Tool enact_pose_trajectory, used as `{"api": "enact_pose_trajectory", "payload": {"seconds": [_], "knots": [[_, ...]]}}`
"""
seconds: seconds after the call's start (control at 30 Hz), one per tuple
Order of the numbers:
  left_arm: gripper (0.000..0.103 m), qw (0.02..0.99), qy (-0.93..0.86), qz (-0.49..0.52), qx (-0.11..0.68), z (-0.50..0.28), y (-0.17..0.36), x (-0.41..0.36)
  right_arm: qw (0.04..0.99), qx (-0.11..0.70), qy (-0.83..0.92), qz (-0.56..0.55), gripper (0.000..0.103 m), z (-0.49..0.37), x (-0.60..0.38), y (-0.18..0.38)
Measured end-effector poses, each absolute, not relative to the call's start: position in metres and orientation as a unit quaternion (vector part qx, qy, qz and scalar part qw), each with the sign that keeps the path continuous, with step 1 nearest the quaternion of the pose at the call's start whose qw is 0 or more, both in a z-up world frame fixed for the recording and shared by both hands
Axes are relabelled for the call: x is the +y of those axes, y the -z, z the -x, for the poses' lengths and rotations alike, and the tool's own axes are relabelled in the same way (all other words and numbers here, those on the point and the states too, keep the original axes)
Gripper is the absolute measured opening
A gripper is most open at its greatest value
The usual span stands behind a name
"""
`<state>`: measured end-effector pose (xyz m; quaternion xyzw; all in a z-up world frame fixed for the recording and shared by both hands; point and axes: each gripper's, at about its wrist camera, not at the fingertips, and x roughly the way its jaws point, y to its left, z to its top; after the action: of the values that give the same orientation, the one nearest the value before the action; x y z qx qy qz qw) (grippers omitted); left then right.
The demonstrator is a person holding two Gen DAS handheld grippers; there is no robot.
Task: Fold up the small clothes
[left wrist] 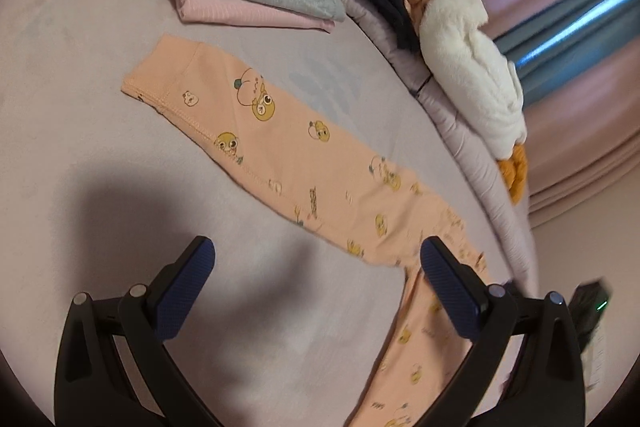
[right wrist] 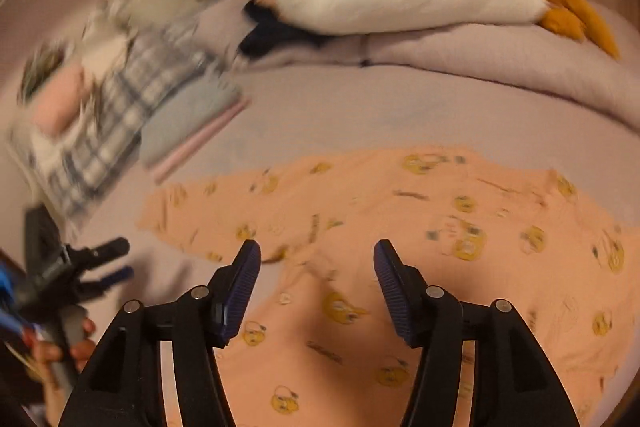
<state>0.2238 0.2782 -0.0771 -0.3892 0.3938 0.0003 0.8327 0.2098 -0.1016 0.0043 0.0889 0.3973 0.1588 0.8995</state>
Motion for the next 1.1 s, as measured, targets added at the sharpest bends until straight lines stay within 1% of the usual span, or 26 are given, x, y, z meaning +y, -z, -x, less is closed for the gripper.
{"api": "enact_pose_trajectory", "payload": {"seconds": [0.07, 0.1, 0.13, 0.2, 0.3, 0.33, 0.37, 0.4, 0.43, 0.5, 0.57, 0.63, 0.77, 0.87, 0.9, 0.97, 1.0, 1.03, 1.1], "knots": [[0.103, 0.823, 0.007, 0.415, 0.389, -0.229, 0.082, 0.285, 0.899, 0.407, -0.137, -0.086, 0.049, -0.215, -0.103, 0.012], [0.103, 0.82, 0.01, 0.422, 0.386, -0.231, 0.082, 0.287, 0.896, 0.414, -0.132, -0.086, 0.04, -0.22, -0.1, 0.021], [0.102, 0.818, 0.016, 0.43, 0.383, -0.233, 0.084, 0.289, 0.894, 0.419, -0.13, -0.089, 0.033, -0.224, -0.096, 0.028], [0.102, 0.811, 0.02, 0.449, 0.376, -0.238, 0.086, 0.296, 0.894, 0.418, -0.13, -0.094, 0.026, -0.237, -0.085, 0.042], [0.102, 0.799, 0.017, 0.472, 0.371, -0.247, 0.094, 0.306, 0.895, 0.417, -0.13, -0.089, 0.022, -0.249, -0.064, 0.058], [0.102, 0.796, 0.014, 0.478, 0.371, -0.25, 0.096, 0.309, 0.884, 0.437, -0.136, -0.091, 0.02, -0.257, -0.051, 0.072], [0.102, 0.792, 0.016, 0.486, 0.37, -0.253, 0.1, 0.313, 0.878, 0.45, -0.138, -0.088, 0.02, -0.258, -0.046, 0.076], [0.102, 0.787, 0.014, 0.493, 0.371, -0.256, 0.104, 0.316, 0.883, 0.442, -0.145, -0.067, 0.02, -0.255, -0.033, 0.078], [0.101, 0.784, 0.008, 0.497, 0.371, -0.258, 0.106, 0.319, 0.88, 0.434, -0.186, -0.052, 0.02, -0.249, -0.016, 0.075], [0.101, 0.787, 0.003, 0.498, 0.364, -0.261, 0.108, 0.324, 0.867, 0.431, -0.243, -0.057, 0.02, -0.238, -0.003, 0.066], [0.101, 0.793, -0.007, 0.499, 0.348, -0.263, 0.106, 0.33, 0.87, 0.417, -0.26, -0.04, 0.02, -0.223, 0.004, 0.058], [0.097, 0.799, -0.028, 0.498, 0.337, -0.265, 0.104, 0.338, 0.867, 0.41, -0.277, -0.05, 0.02, -0.211, 0.0, 0.052], [0.094, 0.8, -0.068, 0.498, 0.327, -0.272, 0.105, 0.353, 0.866, 0.401, -0.288, -0.084, 0.02, -0.191, -0.029, 0.046], [0.087, 0.799, -0.113, 0.495, 0.322, -0.275, 0.103, 0.367, 0.871, 0.391, -0.277, -0.106, 0.02, -0.175, -0.062, 0.045], [0.081, 0.796, -0.122, 0.499, 0.32, -0.274, 0.103, 0.372, 0.874, 0.388, -0.269, -0.116, 0.02, -0.169, -0.073, 0.044], [0.062, 0.789, -0.138, 0.504, 0.321, -0.273, 0.103, 0.378, 0.881, 0.381, -0.251, -0.127, 0.02, -0.159, -0.095, 0.044], [0.031, 0.79, -0.148, 0.497, 0.327, -0.274, 0.101, 0.379, 0.882, 0.38, -0.245, -0.132, 0.02, -0.155, -0.104, 0.044], [0.004, 0.795, -0.158, 0.479, 0.336, -0.275, 0.097, 0.377, 0.884, 0.377, -0.234, -0.145, 0.02, -0.15, -0.115, 0.045], [0.005, 0.811, -0.159, 0.452, 0.335, -0.276, 0.084, 0.369, 0.886, 0.372, -0.218, -0.169, 0.02, -0.14, -0.135, 0.046]]}}
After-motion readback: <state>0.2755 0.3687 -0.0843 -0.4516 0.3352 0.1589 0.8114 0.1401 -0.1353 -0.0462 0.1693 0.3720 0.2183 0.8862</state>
